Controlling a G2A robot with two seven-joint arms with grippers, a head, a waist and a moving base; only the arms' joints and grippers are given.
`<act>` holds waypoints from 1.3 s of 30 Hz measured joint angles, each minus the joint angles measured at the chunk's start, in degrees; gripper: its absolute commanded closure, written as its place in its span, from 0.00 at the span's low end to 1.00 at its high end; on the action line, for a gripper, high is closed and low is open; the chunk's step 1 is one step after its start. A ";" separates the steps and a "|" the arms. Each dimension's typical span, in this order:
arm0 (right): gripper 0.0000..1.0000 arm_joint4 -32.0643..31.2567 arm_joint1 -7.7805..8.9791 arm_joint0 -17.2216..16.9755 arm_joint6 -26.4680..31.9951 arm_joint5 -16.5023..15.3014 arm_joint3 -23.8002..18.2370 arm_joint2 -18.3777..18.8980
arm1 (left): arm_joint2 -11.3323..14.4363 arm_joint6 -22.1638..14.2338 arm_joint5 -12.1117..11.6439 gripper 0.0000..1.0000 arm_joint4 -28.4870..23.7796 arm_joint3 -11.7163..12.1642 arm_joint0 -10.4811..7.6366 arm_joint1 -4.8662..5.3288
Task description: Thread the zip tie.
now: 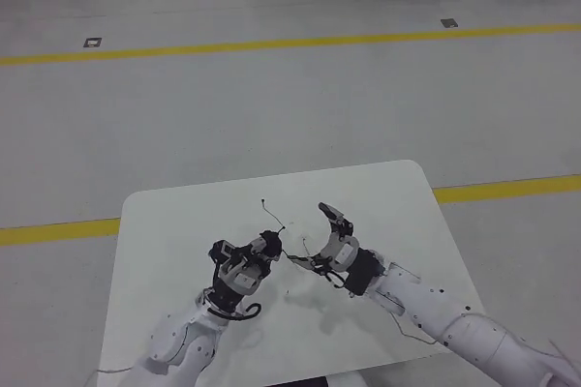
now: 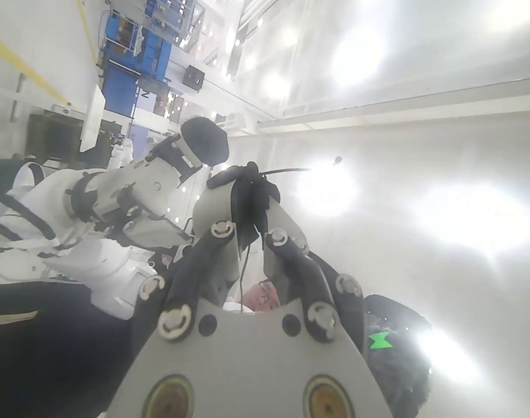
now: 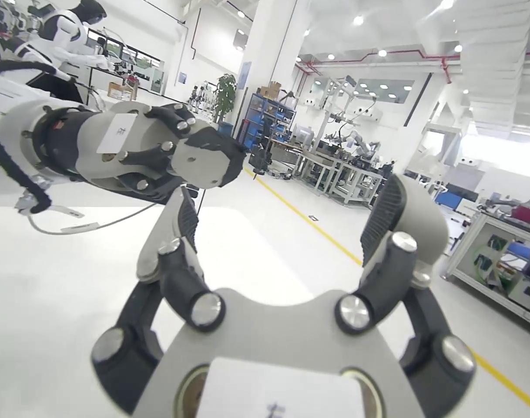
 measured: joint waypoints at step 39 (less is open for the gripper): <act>0.62 -4.39 -6.09 1.45 -3.12 -0.59 6.09 1.44 | 1.51 0.09 -1.53 1.00 -2.29 0.62 -1.15 -0.64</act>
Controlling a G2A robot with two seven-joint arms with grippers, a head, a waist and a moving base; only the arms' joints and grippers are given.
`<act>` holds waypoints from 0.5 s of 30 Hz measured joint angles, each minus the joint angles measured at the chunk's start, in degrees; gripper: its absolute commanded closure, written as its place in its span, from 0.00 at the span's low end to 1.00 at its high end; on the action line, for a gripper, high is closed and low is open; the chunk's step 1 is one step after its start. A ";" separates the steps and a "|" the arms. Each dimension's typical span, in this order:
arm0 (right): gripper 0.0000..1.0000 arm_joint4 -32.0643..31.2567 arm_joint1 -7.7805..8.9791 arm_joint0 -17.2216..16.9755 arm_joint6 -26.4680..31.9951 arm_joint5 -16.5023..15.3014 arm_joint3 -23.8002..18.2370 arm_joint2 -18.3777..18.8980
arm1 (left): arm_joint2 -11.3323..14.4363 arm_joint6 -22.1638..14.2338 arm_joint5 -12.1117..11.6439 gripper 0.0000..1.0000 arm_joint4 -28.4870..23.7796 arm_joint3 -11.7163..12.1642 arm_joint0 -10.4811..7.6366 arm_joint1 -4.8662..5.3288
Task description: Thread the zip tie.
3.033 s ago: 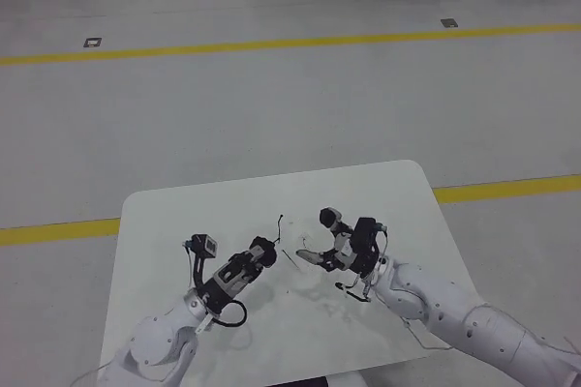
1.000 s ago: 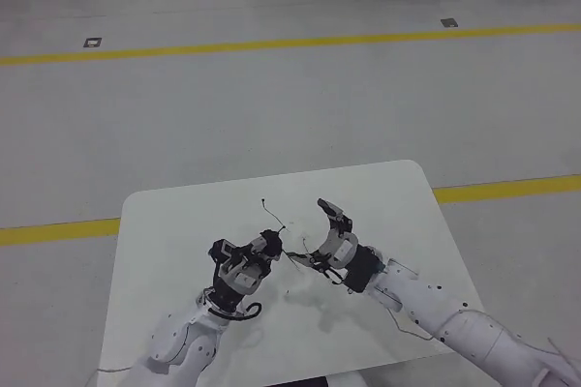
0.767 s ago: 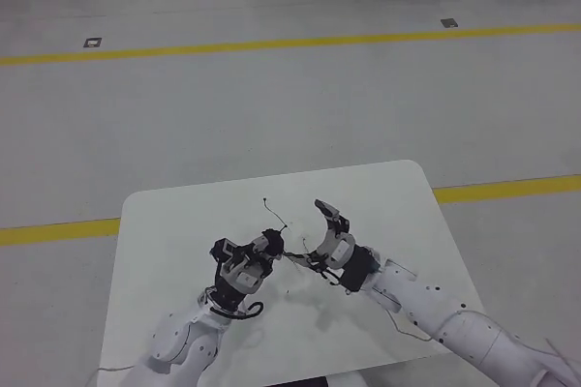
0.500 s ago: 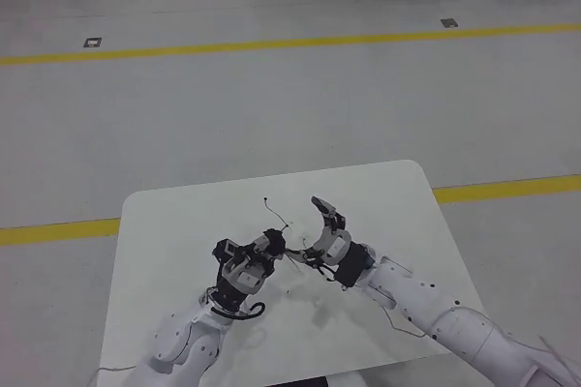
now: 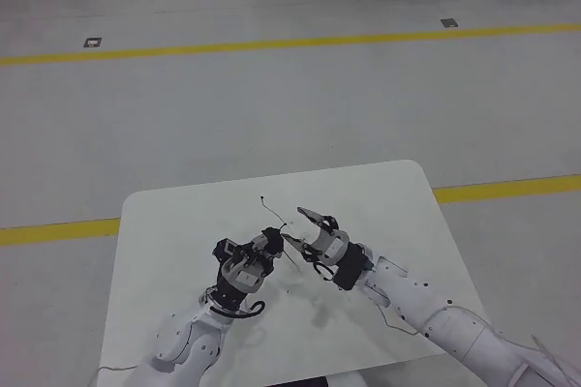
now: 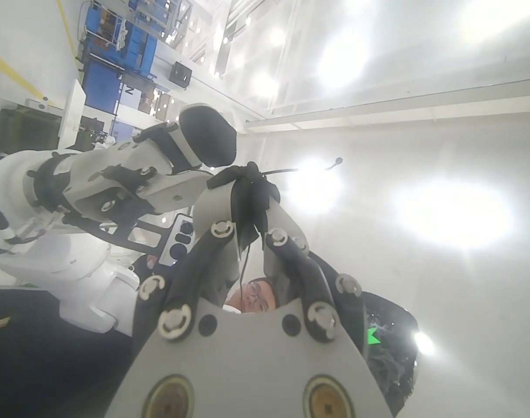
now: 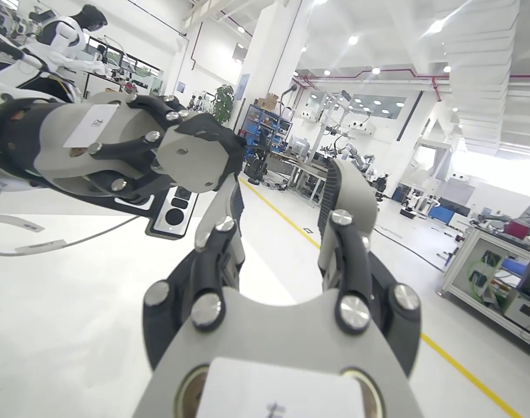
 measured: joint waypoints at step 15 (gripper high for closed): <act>0.76 -2.20 -1.39 -1.34 -1.33 -1.60 -0.19 2.46 | 0.15 0.44 -0.34 1.00 0.65 -0.04 -0.17 -0.14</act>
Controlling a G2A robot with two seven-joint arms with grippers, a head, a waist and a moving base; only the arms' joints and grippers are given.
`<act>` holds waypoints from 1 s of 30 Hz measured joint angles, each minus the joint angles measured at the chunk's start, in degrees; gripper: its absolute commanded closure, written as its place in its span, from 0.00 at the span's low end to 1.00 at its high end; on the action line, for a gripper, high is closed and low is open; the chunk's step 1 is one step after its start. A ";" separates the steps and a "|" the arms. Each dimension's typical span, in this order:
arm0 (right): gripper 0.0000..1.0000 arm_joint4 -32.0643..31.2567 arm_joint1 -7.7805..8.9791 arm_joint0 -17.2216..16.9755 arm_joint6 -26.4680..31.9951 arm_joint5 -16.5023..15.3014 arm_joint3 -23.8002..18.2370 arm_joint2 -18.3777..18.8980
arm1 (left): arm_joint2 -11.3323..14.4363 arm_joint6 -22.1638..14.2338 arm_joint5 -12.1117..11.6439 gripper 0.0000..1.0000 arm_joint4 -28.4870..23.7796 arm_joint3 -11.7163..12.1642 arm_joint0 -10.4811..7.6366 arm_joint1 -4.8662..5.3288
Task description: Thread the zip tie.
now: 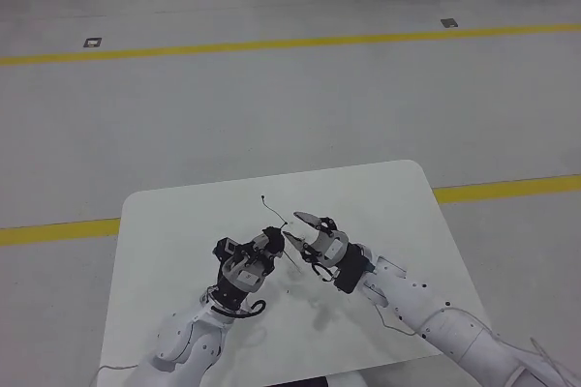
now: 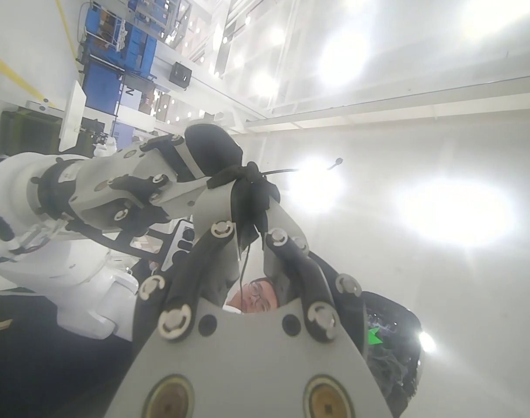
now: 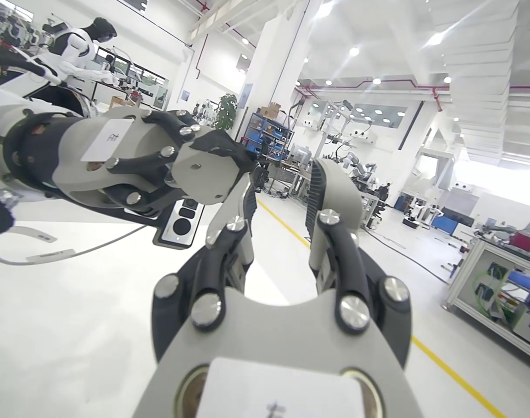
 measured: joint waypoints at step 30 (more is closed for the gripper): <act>0.86 -3.12 -2.36 -1.70 0.71 -3.33 0.16 3.66 | -0.41 -0.61 0.95 1.00 -0.31 0.21 0.19 -0.01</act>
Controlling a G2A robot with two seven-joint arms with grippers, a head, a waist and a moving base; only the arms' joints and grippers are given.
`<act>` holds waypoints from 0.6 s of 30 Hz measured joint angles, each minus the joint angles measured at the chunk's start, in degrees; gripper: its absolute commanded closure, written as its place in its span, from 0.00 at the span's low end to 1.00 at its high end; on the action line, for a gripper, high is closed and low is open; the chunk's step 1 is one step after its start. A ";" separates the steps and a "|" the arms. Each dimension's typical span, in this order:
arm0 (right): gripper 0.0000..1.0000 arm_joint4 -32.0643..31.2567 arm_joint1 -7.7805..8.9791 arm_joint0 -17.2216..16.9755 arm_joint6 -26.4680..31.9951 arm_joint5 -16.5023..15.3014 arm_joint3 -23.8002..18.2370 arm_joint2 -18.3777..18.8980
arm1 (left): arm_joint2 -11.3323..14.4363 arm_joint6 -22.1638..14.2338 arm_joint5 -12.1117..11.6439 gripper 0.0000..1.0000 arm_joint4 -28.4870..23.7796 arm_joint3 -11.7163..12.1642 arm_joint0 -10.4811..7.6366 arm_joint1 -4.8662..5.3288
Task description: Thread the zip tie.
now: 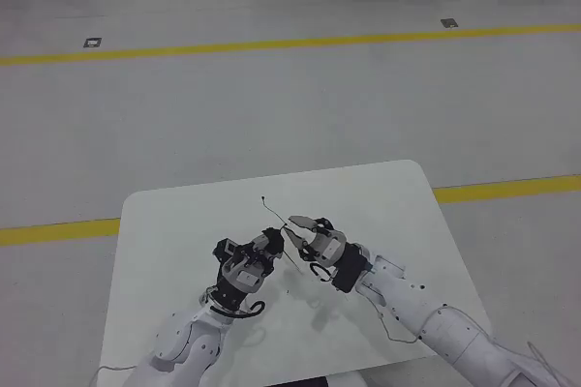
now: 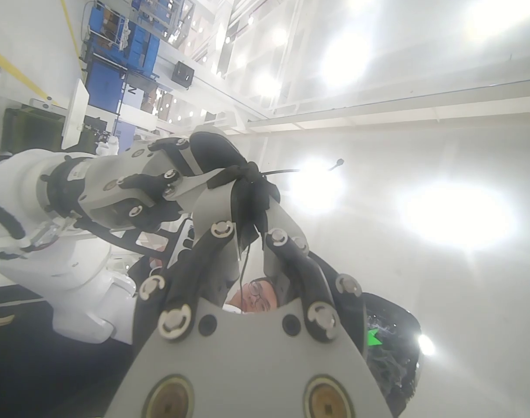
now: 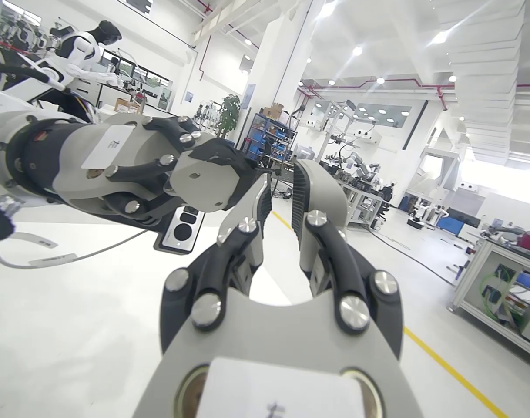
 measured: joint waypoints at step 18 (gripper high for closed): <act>1.00 -1.20 -1.39 -0.09 -0.31 -1.95 1.39 1.15 | -0.03 -0.14 -0.09 1.00 -0.07 0.59 -0.53 -0.13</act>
